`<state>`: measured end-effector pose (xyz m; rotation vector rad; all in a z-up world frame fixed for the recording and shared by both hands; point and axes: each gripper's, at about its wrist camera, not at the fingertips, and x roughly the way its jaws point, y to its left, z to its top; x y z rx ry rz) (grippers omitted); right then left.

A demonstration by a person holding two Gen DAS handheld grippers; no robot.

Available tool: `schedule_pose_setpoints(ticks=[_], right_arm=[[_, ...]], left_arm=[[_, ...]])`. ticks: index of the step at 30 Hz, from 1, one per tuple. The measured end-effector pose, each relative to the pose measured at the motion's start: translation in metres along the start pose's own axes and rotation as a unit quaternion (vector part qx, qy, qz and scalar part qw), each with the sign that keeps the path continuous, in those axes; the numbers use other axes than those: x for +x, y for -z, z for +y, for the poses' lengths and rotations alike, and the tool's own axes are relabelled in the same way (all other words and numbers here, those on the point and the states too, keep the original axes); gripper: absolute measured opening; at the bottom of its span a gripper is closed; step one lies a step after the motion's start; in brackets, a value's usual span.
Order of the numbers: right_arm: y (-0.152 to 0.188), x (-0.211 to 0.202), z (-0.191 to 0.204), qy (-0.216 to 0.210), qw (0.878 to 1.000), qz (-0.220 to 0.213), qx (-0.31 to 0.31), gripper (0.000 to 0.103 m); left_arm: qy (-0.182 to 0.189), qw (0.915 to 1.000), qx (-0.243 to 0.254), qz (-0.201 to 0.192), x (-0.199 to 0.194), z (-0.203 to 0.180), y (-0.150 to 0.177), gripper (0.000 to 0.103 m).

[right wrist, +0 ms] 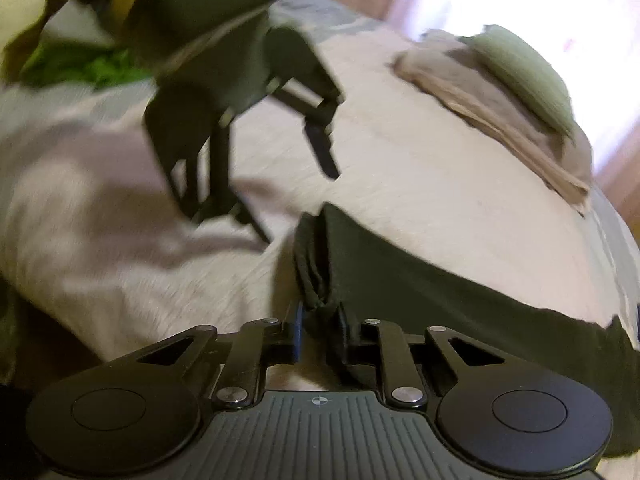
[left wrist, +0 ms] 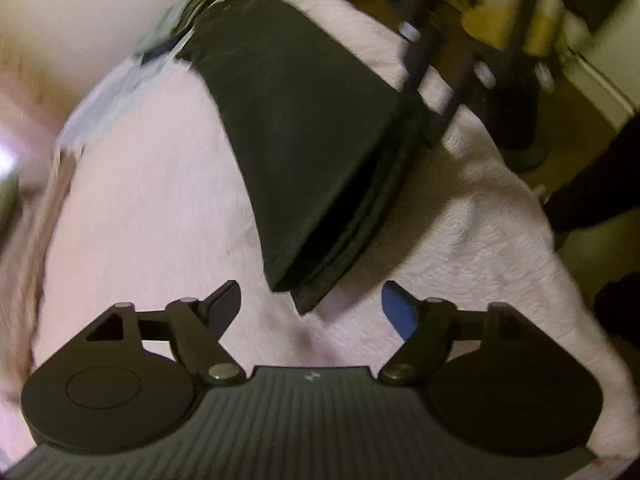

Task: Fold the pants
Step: 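Grasp the folded strip end with the right gripper while the left gripper grasps it too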

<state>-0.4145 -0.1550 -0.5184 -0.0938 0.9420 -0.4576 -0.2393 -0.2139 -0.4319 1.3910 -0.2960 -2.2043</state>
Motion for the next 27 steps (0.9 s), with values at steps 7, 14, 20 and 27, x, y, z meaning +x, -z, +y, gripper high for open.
schedule_pose_setpoints(ticks=[7,14,20,27], right_arm=[[-0.015,-0.024,-0.025,-0.009,0.999,-0.006,0.053,0.013],[-0.025,-0.049,-0.065,-0.01,0.992,-0.014,0.125,0.013],[-0.025,-0.093,-0.13,0.018,0.978,-0.043,0.205,0.012],[0.013,-0.131,-0.261,0.097,0.946,-0.082,0.299,0.012]], left_arm=[[-0.011,0.9973,0.059,-0.043,0.005,0.013,-0.02,0.064],[0.057,0.9915,0.113,-0.033,-0.009,0.049,-0.059,0.012],[0.073,0.9883,0.126,-0.045,-0.016,0.109,-0.133,0.012],[0.096,0.9789,0.169,-0.064,0.052,0.193,-0.279,0.012]])
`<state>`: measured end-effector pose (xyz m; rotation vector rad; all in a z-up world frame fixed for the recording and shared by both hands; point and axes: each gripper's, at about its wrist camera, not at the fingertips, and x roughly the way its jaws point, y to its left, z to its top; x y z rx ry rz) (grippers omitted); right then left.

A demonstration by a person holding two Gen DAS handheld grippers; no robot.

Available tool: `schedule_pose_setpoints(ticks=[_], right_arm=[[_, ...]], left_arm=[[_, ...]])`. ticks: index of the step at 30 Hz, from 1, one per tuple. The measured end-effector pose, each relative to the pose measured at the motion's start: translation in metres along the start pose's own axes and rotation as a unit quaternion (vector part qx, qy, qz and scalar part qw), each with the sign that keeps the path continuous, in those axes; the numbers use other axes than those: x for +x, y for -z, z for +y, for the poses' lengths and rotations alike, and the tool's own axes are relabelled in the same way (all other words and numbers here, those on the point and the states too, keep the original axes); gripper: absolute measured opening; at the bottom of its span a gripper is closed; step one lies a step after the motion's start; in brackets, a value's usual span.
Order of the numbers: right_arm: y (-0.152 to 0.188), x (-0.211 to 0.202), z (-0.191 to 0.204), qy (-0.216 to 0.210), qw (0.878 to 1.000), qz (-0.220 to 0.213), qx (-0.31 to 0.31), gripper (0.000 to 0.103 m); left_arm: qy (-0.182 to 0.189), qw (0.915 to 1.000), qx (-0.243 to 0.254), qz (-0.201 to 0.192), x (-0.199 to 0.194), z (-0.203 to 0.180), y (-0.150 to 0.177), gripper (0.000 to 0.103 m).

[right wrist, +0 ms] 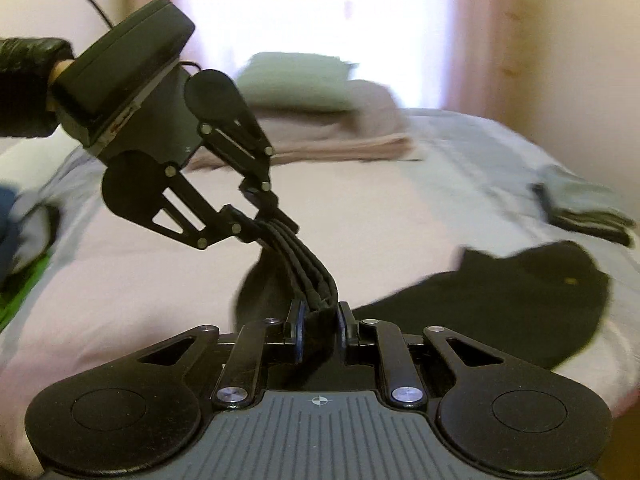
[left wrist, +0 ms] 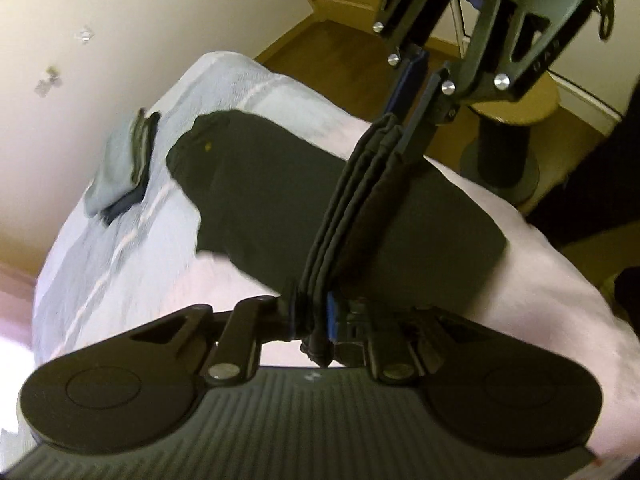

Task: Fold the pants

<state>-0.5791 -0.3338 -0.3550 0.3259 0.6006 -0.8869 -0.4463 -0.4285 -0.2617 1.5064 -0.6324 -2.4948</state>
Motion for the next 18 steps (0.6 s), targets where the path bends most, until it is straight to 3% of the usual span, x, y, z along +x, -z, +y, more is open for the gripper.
schedule_pose_setpoints(ticks=[5,10,14,18], right_arm=[[-0.001,0.035,-0.13,0.016,0.994,0.01,0.107,0.012],[0.034,0.09,-0.248,-0.009,0.965,0.063,0.253,0.012],[0.064,0.124,-0.294,-0.029,0.942,0.1,0.319,0.012],[0.074,0.135,-0.309,-0.035,0.936,0.117,0.331,0.012]], left_arm=[[0.068,0.9976,0.003,0.015,0.111,0.091,-0.058,0.012],[0.167,0.9839,-0.009,0.064,0.23,0.14,-0.076,0.013],[0.207,0.9739,-0.021,0.092,0.284,0.147,-0.068,0.016],[0.22,0.9689,-0.058,0.097,0.299,0.155,-0.057,0.023]])
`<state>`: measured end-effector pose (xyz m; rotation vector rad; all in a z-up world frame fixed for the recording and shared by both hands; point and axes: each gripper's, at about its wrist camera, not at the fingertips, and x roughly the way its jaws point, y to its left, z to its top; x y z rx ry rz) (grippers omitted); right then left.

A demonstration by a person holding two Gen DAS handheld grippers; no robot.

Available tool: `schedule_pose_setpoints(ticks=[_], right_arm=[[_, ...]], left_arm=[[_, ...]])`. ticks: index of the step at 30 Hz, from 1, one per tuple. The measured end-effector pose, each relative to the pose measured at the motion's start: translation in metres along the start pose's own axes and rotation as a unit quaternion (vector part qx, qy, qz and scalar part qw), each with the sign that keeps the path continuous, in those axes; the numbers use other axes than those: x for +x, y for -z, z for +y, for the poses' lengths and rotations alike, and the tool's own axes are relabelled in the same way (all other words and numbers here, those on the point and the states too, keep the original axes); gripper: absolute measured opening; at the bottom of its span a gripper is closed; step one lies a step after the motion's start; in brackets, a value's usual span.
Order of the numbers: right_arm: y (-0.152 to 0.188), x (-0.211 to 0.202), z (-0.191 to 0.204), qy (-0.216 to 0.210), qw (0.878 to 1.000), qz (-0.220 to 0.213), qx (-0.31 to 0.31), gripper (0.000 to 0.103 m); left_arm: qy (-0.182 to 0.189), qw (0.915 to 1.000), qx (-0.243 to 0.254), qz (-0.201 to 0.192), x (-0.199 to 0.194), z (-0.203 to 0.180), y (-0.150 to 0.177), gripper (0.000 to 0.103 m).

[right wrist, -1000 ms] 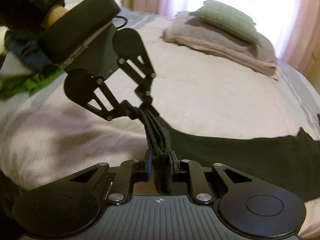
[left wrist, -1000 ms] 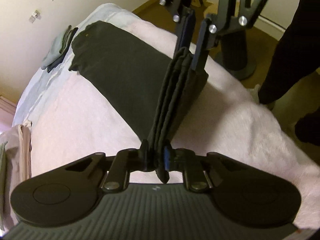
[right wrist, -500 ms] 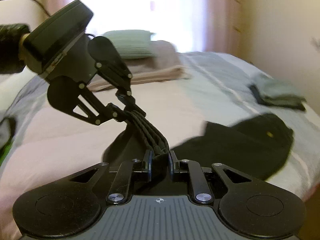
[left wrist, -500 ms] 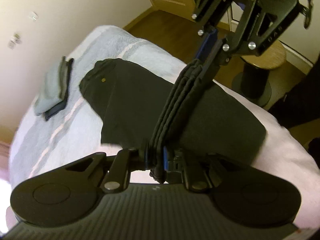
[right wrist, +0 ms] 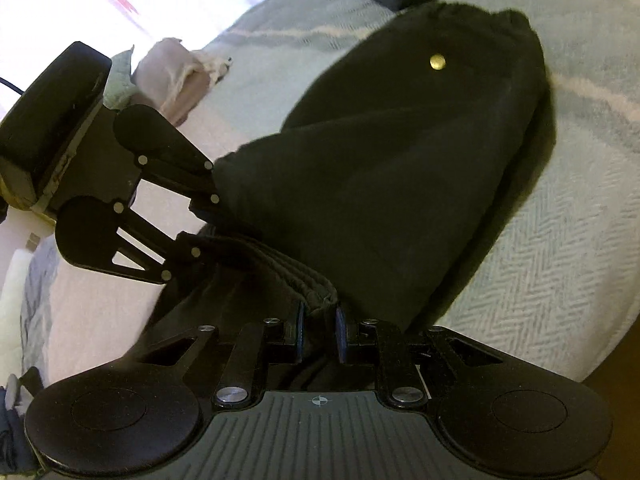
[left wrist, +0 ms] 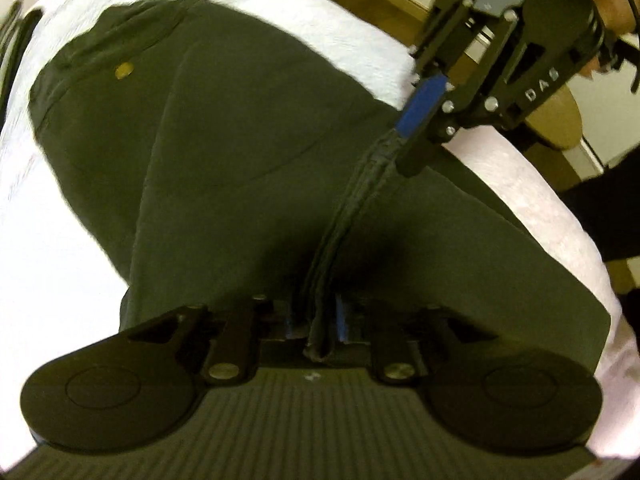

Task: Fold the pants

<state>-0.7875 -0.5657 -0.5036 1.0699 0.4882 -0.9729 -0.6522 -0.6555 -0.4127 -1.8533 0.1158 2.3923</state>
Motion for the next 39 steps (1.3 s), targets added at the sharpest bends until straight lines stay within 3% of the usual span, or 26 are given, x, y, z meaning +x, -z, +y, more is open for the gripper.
schedule_pose_setpoints(ticks=[4,6,9,13,16,18,22,24,27,31,35,39], right_arm=[[0.002,-0.008,-0.003,0.003,1.0,-0.003,0.005,0.013],[0.008,-0.014,-0.008,0.03,0.999,-0.018,0.014,0.014],[0.011,-0.035,-0.007,0.088,0.994,-0.062,0.027,0.014],[0.029,-0.066,0.02,0.085,0.992,-0.089,0.002,0.014],[0.054,-0.069,0.042,0.065,0.995,-0.082,-0.004,0.016],[0.065,-0.05,0.051,0.051,0.997,-0.065,0.003,0.017],[0.076,-0.016,0.045,0.066,0.997,-0.045,0.001,0.019],[0.078,-0.014,0.045,0.075,0.996,-0.048,-0.012,0.021],[0.091,-0.034,0.063,0.107,0.991,-0.06,-0.045,0.056],[0.131,-0.056,0.108,0.103,0.987,-0.044,-0.12,0.057],[0.195,-0.065,0.17,0.087,0.962,-0.02,-0.257,0.057],[0.254,-0.037,0.214,0.115,0.908,0.001,-0.403,0.057]], left_arm=[[-0.013,0.9983,-0.055,-0.012,-0.012,0.018,0.011,0.03],[-0.031,0.995,-0.09,-0.029,-0.027,0.024,0.022,0.032],[-0.089,0.9837,-0.147,-0.051,-0.056,0.025,0.047,0.026],[-0.063,0.97,-0.206,-0.112,-0.086,0.003,0.071,0.026],[-0.041,0.9688,-0.21,-0.125,-0.079,-0.02,0.074,0.026],[-0.029,0.9695,-0.207,-0.128,-0.066,-0.028,0.073,0.026],[-0.039,0.9721,-0.206,-0.105,-0.014,-0.028,0.071,0.026],[-0.044,0.9708,-0.207,-0.114,-0.014,-0.029,0.075,0.025],[-0.069,0.967,-0.212,-0.123,-0.041,-0.04,0.09,0.024],[-0.096,0.9709,-0.177,-0.13,-0.084,-0.084,0.131,0.028],[-0.115,0.9794,-0.106,-0.127,-0.098,-0.149,0.163,0.035],[-0.153,0.9801,-0.007,-0.127,-0.077,-0.217,0.186,0.048]])
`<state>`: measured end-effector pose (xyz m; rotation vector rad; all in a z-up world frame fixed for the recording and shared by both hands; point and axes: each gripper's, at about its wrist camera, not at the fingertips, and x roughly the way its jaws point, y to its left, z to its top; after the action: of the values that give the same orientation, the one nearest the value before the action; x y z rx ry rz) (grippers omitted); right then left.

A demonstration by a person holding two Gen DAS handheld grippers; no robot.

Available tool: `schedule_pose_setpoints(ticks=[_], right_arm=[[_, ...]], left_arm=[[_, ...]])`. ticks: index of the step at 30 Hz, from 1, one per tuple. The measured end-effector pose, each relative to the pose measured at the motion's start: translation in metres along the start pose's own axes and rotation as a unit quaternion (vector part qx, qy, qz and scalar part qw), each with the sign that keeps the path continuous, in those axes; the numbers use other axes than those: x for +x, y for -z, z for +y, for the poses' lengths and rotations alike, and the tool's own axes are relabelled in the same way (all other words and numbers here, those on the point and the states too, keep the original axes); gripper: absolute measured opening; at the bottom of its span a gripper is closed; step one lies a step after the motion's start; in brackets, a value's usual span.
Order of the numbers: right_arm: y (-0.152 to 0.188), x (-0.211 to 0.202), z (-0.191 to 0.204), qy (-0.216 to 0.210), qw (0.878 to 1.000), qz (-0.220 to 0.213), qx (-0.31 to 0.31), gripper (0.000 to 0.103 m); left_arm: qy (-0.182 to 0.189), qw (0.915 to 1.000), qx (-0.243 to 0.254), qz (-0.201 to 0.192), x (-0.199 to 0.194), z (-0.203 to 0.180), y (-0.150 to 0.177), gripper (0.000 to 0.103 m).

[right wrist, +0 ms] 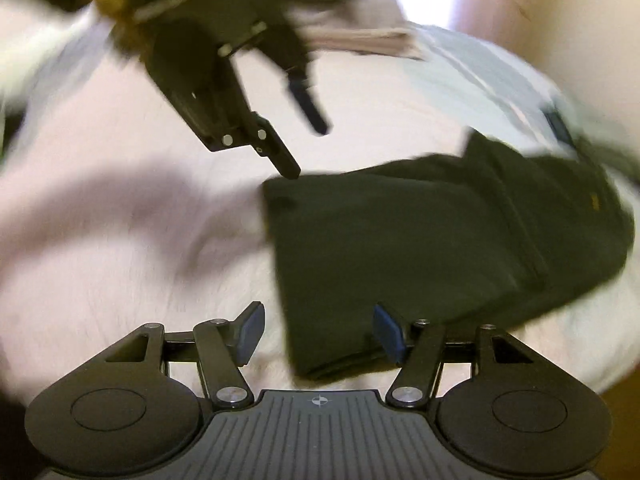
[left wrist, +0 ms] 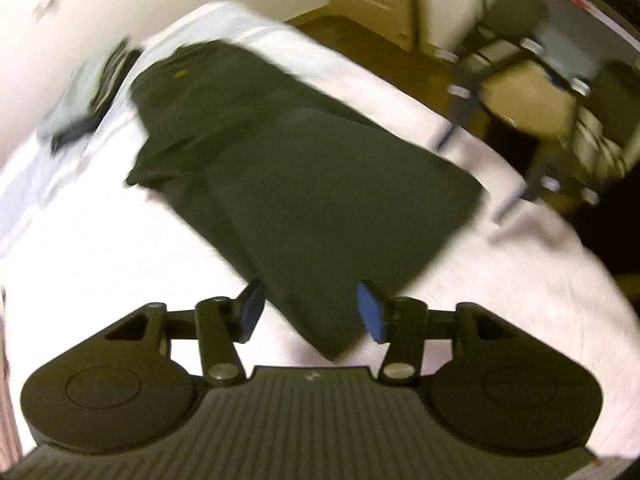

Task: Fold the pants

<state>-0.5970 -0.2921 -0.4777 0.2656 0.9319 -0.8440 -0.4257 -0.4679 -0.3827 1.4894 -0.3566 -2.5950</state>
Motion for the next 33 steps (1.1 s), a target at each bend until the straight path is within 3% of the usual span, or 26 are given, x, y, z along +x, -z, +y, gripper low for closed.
schedule_pose_setpoints(ticks=[3,5,7,11,13,14,18,22,26,33], right_arm=[[0.01,0.021,0.028,0.053,0.995,0.008,-0.081,0.057],[0.017,0.041,0.04,0.094,0.985,0.024,-0.144,0.057],[0.027,0.055,0.051,0.12,0.97,0.034,-0.21,0.045],[0.024,0.035,0.033,0.101,0.979,0.023,-0.175,0.03],[0.013,0.015,0.024,0.095,0.985,0.016,-0.144,0.024],[0.007,0.007,0.019,0.093,0.987,0.014,-0.132,0.024],[-0.022,-0.027,-0.007,0.082,0.993,0.011,-0.09,0.022],[-0.062,-0.063,-0.045,0.068,0.996,0.001,-0.055,0.022],[-0.091,-0.097,-0.102,0.037,0.999,0.0,-0.01,0.022],[-0.118,-0.124,-0.236,-0.011,0.997,-0.01,0.073,0.022]], left_arm=[[-0.026,0.997,0.072,-0.001,0.014,-0.036,0.015,0.051],[-0.047,0.993,0.108,-0.005,0.025,-0.05,0.021,0.052],[-0.071,0.9862,0.149,-0.009,0.035,-0.06,0.025,0.054],[-0.108,0.9671,0.23,-0.007,0.045,-0.072,0.03,0.054],[-0.11,0.9629,0.246,-0.008,0.038,-0.067,0.023,0.046],[-0.106,0.964,0.244,-0.004,0.036,-0.061,0.017,0.035],[-0.077,0.9753,0.207,0.003,0.001,-0.023,-0.023,0.023],[-0.045,0.9844,0.169,0.01,-0.03,0.027,-0.075,0.022],[-0.017,0.9873,0.156,0.027,-0.046,0.077,-0.132,0.022],[0.043,0.9906,0.124,0.039,-0.015,0.187,-0.237,0.022]])
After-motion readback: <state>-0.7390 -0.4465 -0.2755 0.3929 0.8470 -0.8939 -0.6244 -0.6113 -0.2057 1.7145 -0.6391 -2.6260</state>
